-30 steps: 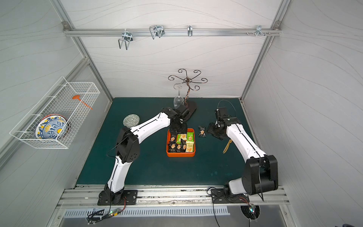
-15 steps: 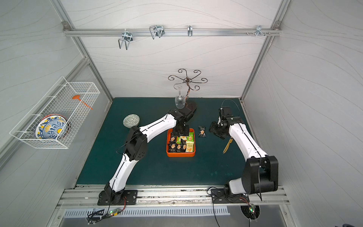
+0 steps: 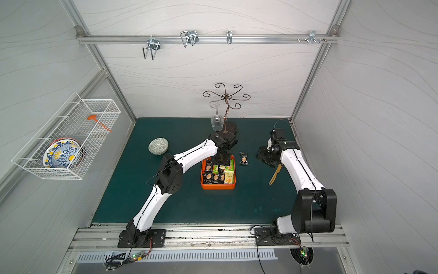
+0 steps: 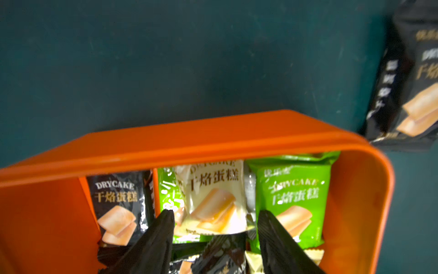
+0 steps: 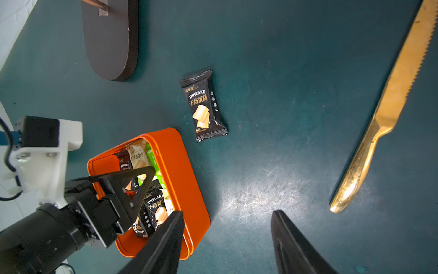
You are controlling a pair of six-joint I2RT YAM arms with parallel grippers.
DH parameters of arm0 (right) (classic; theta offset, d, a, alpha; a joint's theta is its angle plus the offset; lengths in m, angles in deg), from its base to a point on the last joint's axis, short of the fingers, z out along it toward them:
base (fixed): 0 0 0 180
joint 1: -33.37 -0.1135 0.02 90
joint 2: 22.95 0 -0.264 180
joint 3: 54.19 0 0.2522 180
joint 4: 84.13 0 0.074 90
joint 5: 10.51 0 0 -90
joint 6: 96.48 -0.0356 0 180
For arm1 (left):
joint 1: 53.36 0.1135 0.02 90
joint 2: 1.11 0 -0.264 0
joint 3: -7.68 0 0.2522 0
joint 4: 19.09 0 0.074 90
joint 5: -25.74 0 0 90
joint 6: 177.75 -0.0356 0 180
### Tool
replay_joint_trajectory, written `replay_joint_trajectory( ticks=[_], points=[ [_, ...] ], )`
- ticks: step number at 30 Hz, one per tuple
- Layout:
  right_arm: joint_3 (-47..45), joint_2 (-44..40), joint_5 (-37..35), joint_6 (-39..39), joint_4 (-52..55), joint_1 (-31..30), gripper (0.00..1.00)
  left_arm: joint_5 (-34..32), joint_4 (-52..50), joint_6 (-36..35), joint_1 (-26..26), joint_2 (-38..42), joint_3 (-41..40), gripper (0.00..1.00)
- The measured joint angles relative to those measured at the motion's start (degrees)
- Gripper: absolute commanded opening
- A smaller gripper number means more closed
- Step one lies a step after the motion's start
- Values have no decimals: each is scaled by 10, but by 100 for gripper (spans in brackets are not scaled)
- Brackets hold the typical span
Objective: Take the cookies out of the storage box
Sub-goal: Pick up the cookie from the storage box.
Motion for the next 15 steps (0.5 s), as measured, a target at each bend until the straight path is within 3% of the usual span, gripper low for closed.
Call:
replay_joint_trajectory(
  ticks=[10, 15],
  points=[
    [0, 17, 28, 4, -5, 7, 64, -7, -12, 2, 0, -20, 10, 58],
    [0, 18, 31, 5, -5, 7, 64, -7, -12, 0, 2, -22, 10, 52]
  ],
)
